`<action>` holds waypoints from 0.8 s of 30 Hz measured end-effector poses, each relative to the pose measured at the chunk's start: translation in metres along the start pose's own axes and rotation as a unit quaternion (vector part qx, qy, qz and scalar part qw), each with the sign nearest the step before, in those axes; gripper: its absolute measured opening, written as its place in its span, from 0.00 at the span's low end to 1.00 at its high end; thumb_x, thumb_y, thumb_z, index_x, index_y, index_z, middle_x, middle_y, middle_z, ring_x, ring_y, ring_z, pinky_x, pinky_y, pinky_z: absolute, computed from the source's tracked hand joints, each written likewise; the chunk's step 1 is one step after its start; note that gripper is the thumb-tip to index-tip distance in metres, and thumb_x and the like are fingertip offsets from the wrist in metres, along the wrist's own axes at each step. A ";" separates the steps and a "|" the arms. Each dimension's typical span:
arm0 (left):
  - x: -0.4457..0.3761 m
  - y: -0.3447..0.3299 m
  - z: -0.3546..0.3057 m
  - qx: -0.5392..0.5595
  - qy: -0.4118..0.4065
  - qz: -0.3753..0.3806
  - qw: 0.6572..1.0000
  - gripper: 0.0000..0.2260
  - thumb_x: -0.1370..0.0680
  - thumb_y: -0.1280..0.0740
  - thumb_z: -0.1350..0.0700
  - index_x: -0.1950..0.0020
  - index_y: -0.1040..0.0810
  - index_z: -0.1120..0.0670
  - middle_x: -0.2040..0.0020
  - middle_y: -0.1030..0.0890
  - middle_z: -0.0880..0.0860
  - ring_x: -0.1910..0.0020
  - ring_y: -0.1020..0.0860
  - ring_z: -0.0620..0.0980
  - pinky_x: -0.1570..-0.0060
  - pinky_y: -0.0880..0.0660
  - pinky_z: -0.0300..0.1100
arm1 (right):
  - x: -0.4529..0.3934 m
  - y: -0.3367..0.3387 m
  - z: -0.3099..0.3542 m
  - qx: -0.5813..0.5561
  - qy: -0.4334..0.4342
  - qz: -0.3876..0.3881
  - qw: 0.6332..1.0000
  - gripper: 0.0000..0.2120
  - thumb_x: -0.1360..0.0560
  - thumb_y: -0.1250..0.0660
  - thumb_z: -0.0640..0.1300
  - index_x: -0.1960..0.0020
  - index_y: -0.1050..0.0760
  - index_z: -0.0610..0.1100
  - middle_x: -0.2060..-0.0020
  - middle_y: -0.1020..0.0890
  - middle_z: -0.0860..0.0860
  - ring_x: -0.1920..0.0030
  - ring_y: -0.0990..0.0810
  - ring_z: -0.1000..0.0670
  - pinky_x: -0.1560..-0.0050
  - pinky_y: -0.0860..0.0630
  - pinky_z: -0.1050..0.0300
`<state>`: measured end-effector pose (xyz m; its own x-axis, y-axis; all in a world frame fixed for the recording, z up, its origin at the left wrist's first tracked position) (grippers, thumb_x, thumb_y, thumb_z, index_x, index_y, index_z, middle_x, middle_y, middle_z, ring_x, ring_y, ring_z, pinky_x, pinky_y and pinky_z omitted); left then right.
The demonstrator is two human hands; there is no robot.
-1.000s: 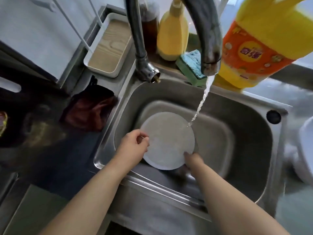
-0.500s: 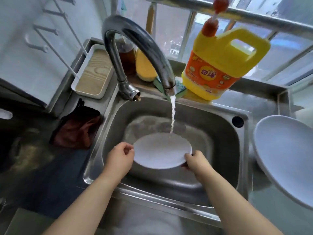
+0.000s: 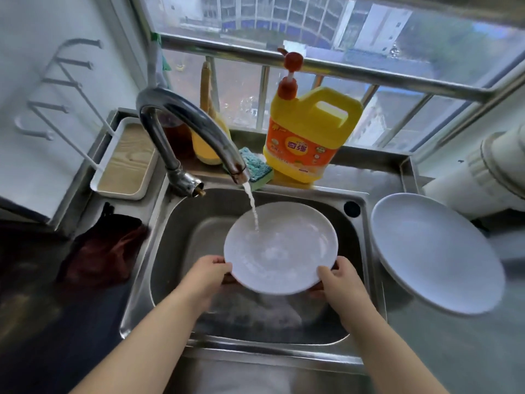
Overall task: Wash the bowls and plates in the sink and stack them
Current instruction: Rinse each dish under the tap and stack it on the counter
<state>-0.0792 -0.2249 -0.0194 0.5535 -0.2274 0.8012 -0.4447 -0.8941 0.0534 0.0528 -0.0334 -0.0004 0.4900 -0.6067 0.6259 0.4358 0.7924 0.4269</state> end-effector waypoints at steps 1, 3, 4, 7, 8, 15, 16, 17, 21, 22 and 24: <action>-0.003 -0.001 0.001 -0.004 0.011 0.005 1.000 0.07 0.21 0.41 0.69 0.49 0.24 0.67 0.51 0.18 0.65 0.55 0.18 0.58 0.55 0.21 0.49 | 0.003 0.002 -0.004 0.000 0.013 -0.005 1.000 0.10 0.23 0.38 0.44 0.42 0.32 0.47 0.52 0.20 0.48 0.51 0.20 0.47 0.48 0.20 0.45; -0.004 -0.006 0.002 -0.011 0.022 0.011 1.000 0.07 0.22 0.40 0.71 0.47 0.25 0.67 0.49 0.19 0.65 0.51 0.19 0.59 0.59 0.21 0.46 | 0.012 0.005 -0.009 0.013 0.038 -0.017 0.999 0.08 0.22 0.38 0.43 0.44 0.31 0.46 0.54 0.20 0.48 0.54 0.19 0.47 0.51 0.20 0.47; -0.004 -0.009 0.002 -0.013 0.023 0.013 1.000 0.07 0.22 0.40 0.71 0.46 0.26 0.67 0.49 0.19 0.64 0.50 0.19 0.59 0.60 0.21 0.45 | 0.017 0.005 -0.012 0.012 0.051 -0.025 0.998 0.07 0.22 0.38 0.42 0.45 0.31 0.46 0.56 0.20 0.48 0.55 0.19 0.48 0.52 0.20 0.47; -0.003 -0.015 0.001 -0.010 0.002 0.003 1.000 0.07 0.23 0.40 0.72 0.49 0.27 0.64 0.49 0.20 0.63 0.51 0.19 0.59 0.57 0.21 0.48 | 0.023 0.004 -0.024 -0.028 0.067 -0.038 0.997 0.04 0.21 0.38 0.42 0.47 0.31 0.48 0.55 0.20 0.47 0.55 0.19 0.48 0.54 0.19 0.45; -0.002 -0.016 0.001 -0.008 -0.012 -0.002 1.000 0.06 0.23 0.39 0.72 0.50 0.27 0.62 0.50 0.20 0.63 0.53 0.19 0.58 0.57 0.20 0.48 | 0.024 0.003 -0.025 -0.044 0.066 -0.041 0.996 0.04 0.21 0.38 0.41 0.48 0.31 0.48 0.54 0.20 0.47 0.55 0.19 0.48 0.56 0.18 0.49; 0.007 -0.002 -0.006 0.011 -0.119 -0.066 0.991 0.06 0.21 0.38 0.67 0.51 0.27 0.56 0.50 0.20 0.57 0.51 0.20 0.53 0.52 0.20 0.48 | 0.001 -0.024 -0.020 -0.247 0.024 0.002 0.969 0.07 0.21 0.38 0.38 0.47 0.29 0.49 0.47 0.21 0.46 0.47 0.20 0.45 0.55 0.18 0.53; 0.011 0.004 -0.008 0.006 -0.134 -0.077 0.988 0.06 0.21 0.38 0.67 0.50 0.27 0.56 0.51 0.19 0.57 0.50 0.20 0.52 0.52 0.21 0.47 | -0.003 -0.030 -0.017 -0.267 0.015 0.019 0.963 0.07 0.21 0.38 0.38 0.46 0.29 0.49 0.47 0.21 0.47 0.47 0.20 0.45 0.55 0.18 0.53; 0.013 0.009 -0.010 0.003 -0.150 -0.091 0.984 0.07 0.22 0.38 0.67 0.51 0.27 0.56 0.51 0.19 0.56 0.50 0.20 0.52 0.52 0.21 0.47 | -0.007 -0.036 -0.014 -0.284 0.005 0.033 0.958 0.08 0.21 0.38 0.39 0.44 0.29 0.49 0.46 0.21 0.47 0.47 0.20 0.45 0.55 0.18 0.53; 0.031 0.029 -0.016 -0.028 -0.204 -0.154 0.966 0.11 0.22 0.37 0.67 0.54 0.28 0.50 0.54 0.19 0.52 0.51 0.20 0.51 0.50 0.21 0.50 | -0.015 -0.065 -0.001 -0.326 -0.032 0.081 0.941 0.08 0.20 0.39 0.38 0.42 0.30 0.46 0.45 0.21 0.43 0.48 0.19 0.41 0.61 0.20 0.55; 0.036 0.034 -0.016 -0.042 -0.215 -0.171 0.961 0.11 0.22 0.37 0.67 0.55 0.28 0.50 0.55 0.19 0.51 0.52 0.20 0.51 0.51 0.21 0.50 | -0.015 -0.071 0.002 -0.331 -0.038 0.094 0.938 0.07 0.20 0.39 0.38 0.44 0.30 0.46 0.46 0.21 0.43 0.50 0.19 0.42 0.62 0.20 0.55; 0.047 0.042 -0.018 -0.086 -0.239 -0.204 0.945 0.09 0.23 0.37 0.66 0.53 0.27 0.52 0.58 0.20 0.48 0.56 0.21 0.47 0.55 0.23 0.41 | -0.012 -0.081 0.008 -0.333 -0.047 0.124 0.934 0.07 0.20 0.40 0.37 0.43 0.30 0.44 0.48 0.21 0.43 0.54 0.20 0.43 0.64 0.19 0.53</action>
<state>-0.0848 -0.2662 0.0310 0.9404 -0.0614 0.3344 -0.2098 -0.8788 0.4287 0.0056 -0.0899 -0.0372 0.5839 -0.3768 0.7190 0.7055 0.6738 -0.2198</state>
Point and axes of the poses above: each hand's wrist, its own x-axis away from the middle knuckle, its own y-axis out of the back of the hand, z = x × y, the point moved 1 cm from there along -x, towards the middle knuckle
